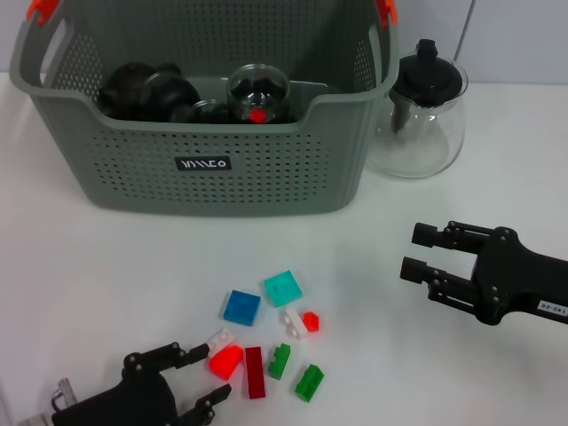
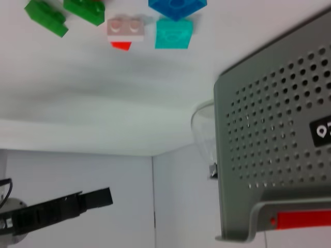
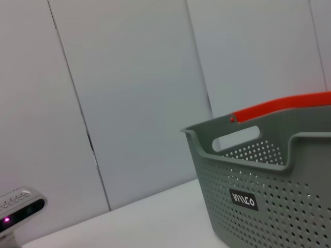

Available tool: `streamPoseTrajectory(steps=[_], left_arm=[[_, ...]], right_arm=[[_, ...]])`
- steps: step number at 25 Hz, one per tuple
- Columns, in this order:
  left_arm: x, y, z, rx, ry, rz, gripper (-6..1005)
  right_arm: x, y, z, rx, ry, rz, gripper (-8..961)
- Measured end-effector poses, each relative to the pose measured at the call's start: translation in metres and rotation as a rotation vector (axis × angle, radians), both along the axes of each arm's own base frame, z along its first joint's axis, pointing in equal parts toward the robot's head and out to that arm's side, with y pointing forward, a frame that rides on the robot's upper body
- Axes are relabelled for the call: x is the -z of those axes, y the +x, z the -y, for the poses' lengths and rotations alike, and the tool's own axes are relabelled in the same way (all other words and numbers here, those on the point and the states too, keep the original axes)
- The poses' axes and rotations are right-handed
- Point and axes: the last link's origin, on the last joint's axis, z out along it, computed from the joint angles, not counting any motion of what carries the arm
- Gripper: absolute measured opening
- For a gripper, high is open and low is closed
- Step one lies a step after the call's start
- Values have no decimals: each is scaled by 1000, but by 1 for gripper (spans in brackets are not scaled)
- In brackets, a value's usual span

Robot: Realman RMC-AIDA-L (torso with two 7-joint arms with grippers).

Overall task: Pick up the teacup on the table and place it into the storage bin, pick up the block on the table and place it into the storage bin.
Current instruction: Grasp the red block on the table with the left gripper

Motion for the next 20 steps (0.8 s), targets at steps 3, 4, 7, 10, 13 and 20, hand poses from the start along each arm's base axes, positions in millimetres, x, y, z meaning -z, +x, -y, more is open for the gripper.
streamPoseTrajectory(steps=[3,4,7,10,13,20], left_arm=[[4,0,-3,-10,-5,-11,519],[5,0,-3,-11,-6,-10,519],[6,1,-5,-13,0,-7,519],[6,2,-5,-18,9,2,518],[6,3,-7,-18,13,7,518],[9,3,-13,-25,14,-8,517]], right_arm=[[1,1,0,5,2,3,557],[1,1,0,6,1,3,557],[1,1,0,7,1,2,558],[1,1,0,8,1,3,558],[1,1,0,9,1,4,558],[1,1,0,8,1,4,558]])
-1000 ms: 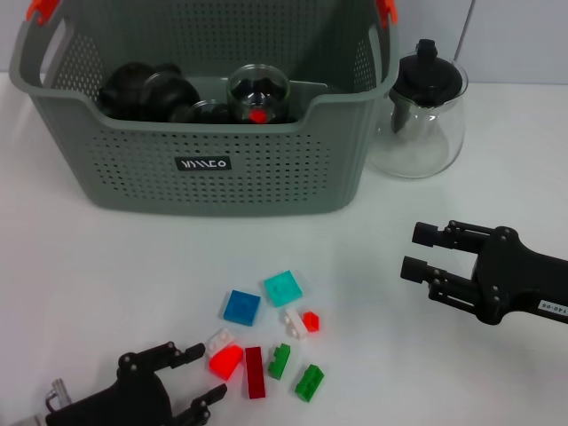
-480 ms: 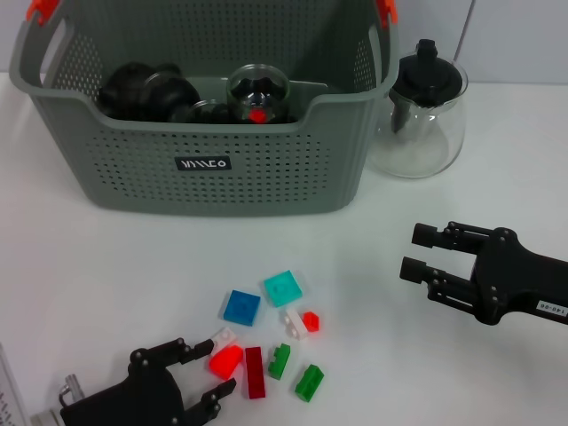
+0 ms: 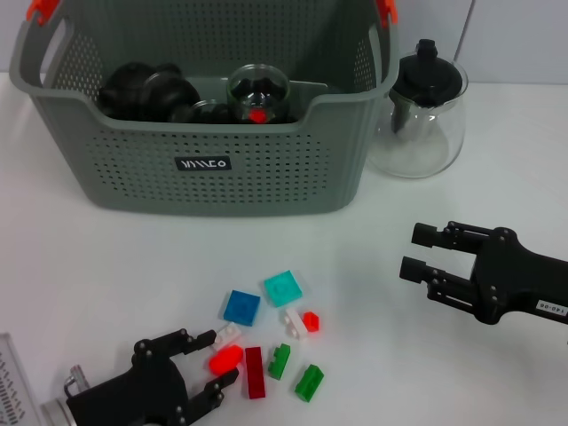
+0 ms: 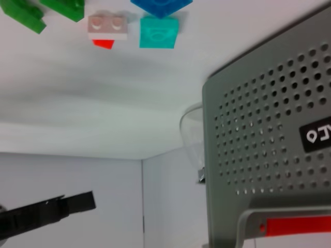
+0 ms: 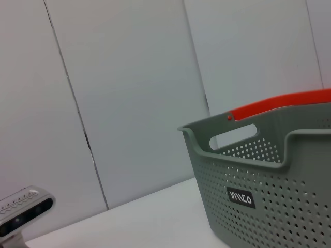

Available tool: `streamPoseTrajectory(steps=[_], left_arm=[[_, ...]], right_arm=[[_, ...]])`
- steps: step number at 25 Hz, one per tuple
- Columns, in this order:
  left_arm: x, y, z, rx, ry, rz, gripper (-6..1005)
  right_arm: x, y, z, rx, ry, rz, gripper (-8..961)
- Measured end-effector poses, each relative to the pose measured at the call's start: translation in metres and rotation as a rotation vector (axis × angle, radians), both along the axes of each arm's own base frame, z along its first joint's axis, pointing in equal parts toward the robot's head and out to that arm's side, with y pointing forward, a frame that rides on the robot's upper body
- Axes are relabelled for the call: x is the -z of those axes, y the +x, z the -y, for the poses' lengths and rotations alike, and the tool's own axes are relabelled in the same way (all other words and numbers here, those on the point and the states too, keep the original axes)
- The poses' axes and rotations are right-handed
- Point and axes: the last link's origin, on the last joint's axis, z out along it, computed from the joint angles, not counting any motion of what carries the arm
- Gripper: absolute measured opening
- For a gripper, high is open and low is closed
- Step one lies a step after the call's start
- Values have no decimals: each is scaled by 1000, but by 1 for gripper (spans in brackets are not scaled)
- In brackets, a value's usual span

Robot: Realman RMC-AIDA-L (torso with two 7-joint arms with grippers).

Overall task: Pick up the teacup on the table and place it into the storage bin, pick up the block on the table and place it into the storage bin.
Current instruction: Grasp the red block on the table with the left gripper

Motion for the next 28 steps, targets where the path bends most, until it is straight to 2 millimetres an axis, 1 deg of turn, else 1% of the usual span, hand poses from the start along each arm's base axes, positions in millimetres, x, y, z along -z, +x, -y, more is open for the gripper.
streamPoseTrajectory(steps=[3,8,11,17,28], left_arm=[[-1,-1,-2,-10,11,-4,516],[-13,-10,-3,-40,66,-15,516],[-16,-11,-1,-37,71,-13,515],[-14,-4,6,10,54,19,514],[-8,-7,2,2,35,-27,513]], right_arm=[[0,0,0,2,0,0,558],[0,1,1,4,1,1,558],[0,1,1,4,0,0,558],[0,1,1,6,-4,-3,557],[1,3,4,15,-5,-4,557]])
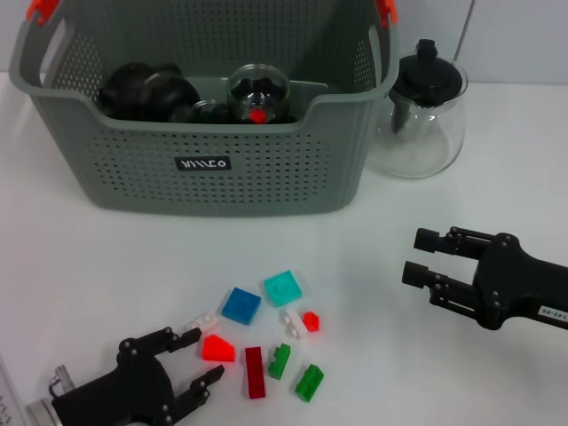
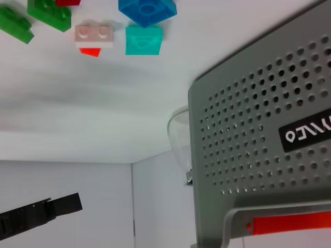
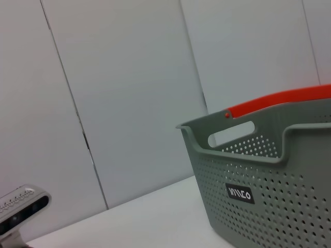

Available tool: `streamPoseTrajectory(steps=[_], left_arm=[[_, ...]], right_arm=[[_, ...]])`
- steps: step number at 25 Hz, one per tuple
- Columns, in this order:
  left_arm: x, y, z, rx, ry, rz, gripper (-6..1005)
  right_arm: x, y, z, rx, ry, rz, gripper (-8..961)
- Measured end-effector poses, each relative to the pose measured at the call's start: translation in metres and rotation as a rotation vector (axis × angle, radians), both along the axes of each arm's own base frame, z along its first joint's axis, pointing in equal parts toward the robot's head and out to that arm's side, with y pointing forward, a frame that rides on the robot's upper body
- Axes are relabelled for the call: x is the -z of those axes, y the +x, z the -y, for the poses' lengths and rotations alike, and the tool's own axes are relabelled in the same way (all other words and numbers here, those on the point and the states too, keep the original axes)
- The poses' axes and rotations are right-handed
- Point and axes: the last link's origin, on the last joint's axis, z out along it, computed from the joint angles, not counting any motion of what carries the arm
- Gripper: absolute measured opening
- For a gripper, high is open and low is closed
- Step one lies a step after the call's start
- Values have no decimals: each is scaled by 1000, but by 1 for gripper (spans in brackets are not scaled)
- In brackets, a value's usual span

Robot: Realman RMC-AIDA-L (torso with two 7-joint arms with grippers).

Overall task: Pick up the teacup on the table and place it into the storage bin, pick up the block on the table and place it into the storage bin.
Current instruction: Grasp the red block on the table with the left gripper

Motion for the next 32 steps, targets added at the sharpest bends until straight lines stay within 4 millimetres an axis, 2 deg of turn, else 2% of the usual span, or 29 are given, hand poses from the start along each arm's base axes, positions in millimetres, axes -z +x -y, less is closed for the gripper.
streamPoseTrajectory(steps=[16,32], left_arm=[[6,6,-12,22,-14,-14,510],[2,6,1,41,-27,16,508]], right_arm=[[0,0,0,0,0,1,556],[0,-1,-1,-4,0,0,558]])
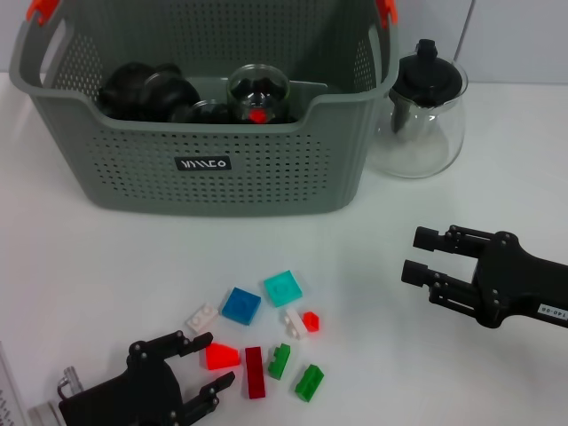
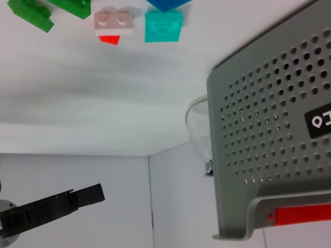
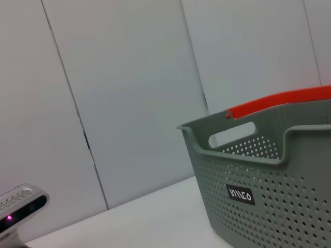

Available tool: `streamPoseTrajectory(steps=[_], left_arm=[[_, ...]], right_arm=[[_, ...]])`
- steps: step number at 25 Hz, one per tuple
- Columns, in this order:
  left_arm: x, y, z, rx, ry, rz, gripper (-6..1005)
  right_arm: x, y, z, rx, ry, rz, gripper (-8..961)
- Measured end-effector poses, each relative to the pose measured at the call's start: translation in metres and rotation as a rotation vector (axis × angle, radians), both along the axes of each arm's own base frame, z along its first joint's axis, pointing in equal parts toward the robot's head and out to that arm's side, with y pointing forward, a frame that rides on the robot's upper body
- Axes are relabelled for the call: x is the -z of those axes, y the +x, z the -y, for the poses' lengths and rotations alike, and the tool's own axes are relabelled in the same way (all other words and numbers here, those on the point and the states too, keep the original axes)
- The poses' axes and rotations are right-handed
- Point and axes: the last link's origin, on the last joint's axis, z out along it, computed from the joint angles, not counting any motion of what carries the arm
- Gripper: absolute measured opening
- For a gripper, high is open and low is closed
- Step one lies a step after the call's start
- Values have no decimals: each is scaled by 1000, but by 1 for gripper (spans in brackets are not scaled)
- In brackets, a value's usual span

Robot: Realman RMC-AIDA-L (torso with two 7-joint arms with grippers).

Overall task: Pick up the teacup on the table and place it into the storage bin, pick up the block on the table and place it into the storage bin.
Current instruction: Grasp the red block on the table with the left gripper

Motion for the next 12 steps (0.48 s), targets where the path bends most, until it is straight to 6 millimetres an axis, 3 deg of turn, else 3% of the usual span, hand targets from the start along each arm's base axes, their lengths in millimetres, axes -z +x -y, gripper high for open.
streamPoseTrajectory(steps=[12], left_arm=[[3,2,-10,10,3,-26,506]], right_arm=[[0,-1,0,-3,-2,1,557]])
